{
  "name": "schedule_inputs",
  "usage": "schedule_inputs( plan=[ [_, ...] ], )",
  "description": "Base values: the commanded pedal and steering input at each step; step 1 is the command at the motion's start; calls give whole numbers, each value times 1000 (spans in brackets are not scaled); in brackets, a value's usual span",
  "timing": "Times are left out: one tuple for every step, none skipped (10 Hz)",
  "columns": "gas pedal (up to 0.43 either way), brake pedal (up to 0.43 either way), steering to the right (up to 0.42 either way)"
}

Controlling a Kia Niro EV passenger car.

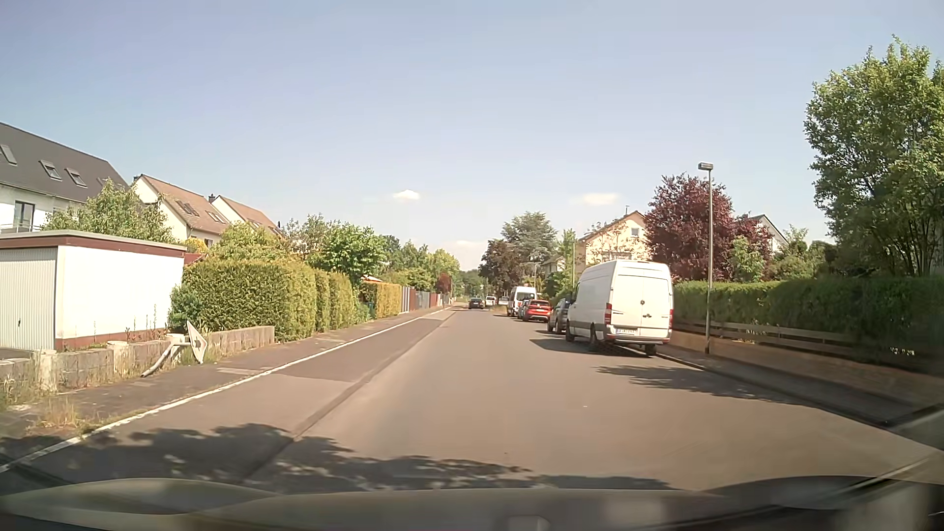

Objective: Follow the waypoints while adhering to traffic rules and regulations

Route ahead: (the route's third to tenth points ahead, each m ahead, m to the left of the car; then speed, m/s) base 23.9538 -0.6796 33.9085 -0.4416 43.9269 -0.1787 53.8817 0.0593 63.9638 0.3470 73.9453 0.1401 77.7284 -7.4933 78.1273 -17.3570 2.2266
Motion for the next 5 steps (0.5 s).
schedule_inputs(
  plan=[
    [118,0,9],
    [118,0,7],
    [157,0,7],
    [157,0,7],
    [157,0,7]
  ],
)
